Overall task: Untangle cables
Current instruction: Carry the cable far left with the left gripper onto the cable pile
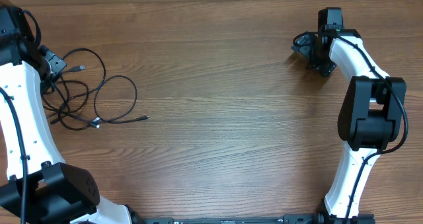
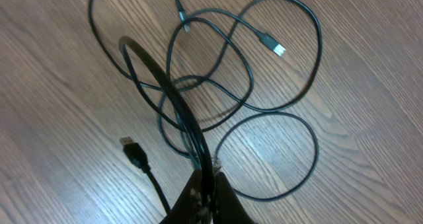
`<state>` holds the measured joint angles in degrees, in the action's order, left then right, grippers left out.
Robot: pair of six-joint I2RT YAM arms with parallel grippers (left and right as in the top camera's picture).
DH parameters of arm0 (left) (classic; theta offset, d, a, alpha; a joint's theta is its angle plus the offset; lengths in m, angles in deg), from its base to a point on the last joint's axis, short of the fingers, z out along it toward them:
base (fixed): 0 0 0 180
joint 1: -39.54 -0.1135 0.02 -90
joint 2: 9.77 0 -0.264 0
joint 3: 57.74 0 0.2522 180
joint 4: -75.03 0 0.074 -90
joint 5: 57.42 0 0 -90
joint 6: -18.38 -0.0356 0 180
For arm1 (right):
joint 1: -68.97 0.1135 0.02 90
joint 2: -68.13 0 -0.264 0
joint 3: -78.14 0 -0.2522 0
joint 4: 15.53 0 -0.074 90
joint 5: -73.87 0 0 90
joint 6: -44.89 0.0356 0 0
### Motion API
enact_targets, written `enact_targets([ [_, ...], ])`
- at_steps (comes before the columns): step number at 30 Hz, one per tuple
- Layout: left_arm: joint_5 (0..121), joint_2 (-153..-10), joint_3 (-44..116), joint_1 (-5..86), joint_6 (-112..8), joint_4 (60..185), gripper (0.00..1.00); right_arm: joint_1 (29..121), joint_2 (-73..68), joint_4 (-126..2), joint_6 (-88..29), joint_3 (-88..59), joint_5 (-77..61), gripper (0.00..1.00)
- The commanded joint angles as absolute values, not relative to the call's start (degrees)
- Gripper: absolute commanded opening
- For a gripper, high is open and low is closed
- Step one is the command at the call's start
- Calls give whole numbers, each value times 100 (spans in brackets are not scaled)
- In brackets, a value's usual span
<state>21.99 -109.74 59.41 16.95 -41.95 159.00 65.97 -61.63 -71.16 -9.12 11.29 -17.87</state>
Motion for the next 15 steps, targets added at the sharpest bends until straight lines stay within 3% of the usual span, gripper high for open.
enact_targets([
  [1,2638,-11234,5880,1710,-4206,15865,5,6573,-6326,-7110,-888,1037,-1759,100],
  [8,3124,-11813,5878,1750,-4494,15935,11,6573,-6326,-7110,-888,1037,-1759,100],
  [10,3419,-11938,5878,1754,-4595,15990,29,6573,-6326,-7110,-888,1037,-1759,100],
  [12,3600,-12018,5878,1756,-4595,16029,38,6573,-6326,-7110,-888,1037,-1759,100],
  [15,3821,-12182,5878,1791,-4623,16176,62,6573,-6326,-7110,-888,1037,-1759,100],
])
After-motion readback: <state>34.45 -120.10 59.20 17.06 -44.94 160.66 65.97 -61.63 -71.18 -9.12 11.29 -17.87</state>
